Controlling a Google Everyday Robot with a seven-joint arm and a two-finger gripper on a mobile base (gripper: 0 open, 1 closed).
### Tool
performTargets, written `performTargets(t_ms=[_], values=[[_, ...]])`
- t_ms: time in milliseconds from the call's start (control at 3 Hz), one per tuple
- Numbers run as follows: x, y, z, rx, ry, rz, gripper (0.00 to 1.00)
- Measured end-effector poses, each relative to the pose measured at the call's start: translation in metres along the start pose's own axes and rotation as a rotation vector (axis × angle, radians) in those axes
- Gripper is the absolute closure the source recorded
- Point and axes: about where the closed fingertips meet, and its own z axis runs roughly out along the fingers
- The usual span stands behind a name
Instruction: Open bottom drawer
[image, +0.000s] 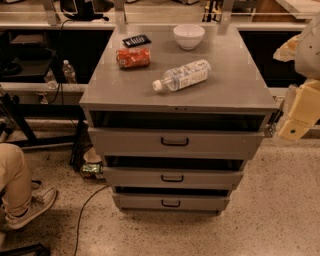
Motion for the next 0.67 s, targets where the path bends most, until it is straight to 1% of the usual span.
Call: performTargets(t_ms=[333, 667], values=[[0.0, 0.0, 0.0, 0.0, 0.0, 0.0, 0.0], [0.005, 0.014, 0.02, -0.015, 0.001, 0.003, 0.0]])
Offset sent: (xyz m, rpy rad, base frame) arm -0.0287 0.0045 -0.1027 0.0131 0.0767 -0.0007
